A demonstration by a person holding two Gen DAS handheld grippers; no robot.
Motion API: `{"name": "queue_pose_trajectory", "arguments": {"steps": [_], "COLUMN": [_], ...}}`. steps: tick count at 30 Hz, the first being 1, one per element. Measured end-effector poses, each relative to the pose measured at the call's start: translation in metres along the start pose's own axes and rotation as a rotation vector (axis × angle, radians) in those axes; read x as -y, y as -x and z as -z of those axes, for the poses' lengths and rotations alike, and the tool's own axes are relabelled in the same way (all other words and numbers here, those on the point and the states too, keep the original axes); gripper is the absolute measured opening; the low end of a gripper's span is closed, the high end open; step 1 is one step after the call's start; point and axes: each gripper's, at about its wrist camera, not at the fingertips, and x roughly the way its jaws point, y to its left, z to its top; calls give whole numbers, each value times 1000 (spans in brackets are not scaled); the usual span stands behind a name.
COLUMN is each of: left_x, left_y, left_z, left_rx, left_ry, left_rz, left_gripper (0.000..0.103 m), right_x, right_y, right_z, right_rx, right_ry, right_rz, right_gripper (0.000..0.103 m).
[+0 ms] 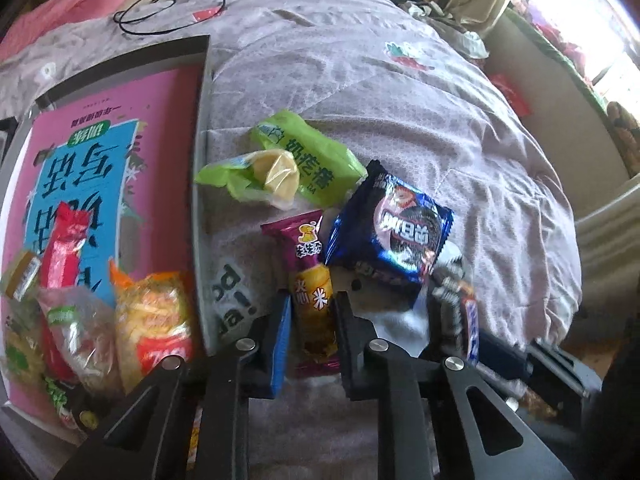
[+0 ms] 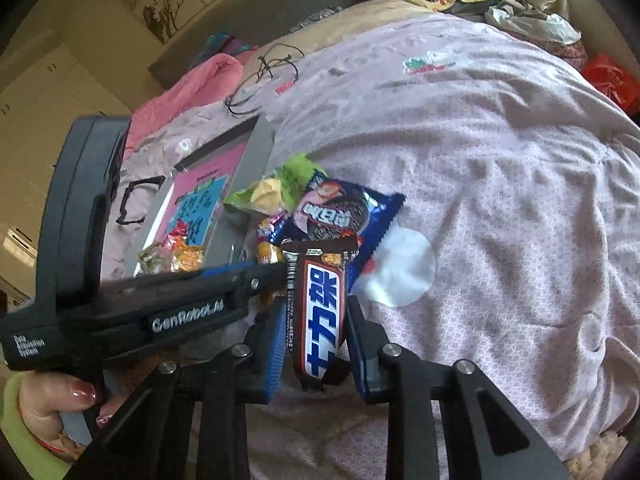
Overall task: Organize snacks
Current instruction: 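Close the left tool on the purple-yellow stick snack while the right tool lifts the chocolate bar, then carry the stick snack and chocolate bar over the tray with both tools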
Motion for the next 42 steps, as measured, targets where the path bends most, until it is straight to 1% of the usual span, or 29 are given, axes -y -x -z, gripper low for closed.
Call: {"name": "queue_pose_trajectory", "arguments": {"steps": [6,16,24,32,42], "left_x": [-12,-31,-53,-81,-124], "left_y": [26,71,85,94,104], "left_z": [7,11,19,26,32], "left_rx": [45,124,150,179,204], "left_ry": [9,27,57,85,149], "left_rz": [25,34,13,-37,-79], "left_gripper": [21,21,21,21,21], "right_x": [-7,-38,-71,-99,-118], "right_y": [5,11,10,0,-9], "right_z": [-2,-4,1,5,7], "right_rx": [34,98,110,97,88], "right_ry": [21,138,226,287,329], "right_rz": [-20,-45,-61,-82,-81], "right_gripper": [28,28,28,28,28]}}
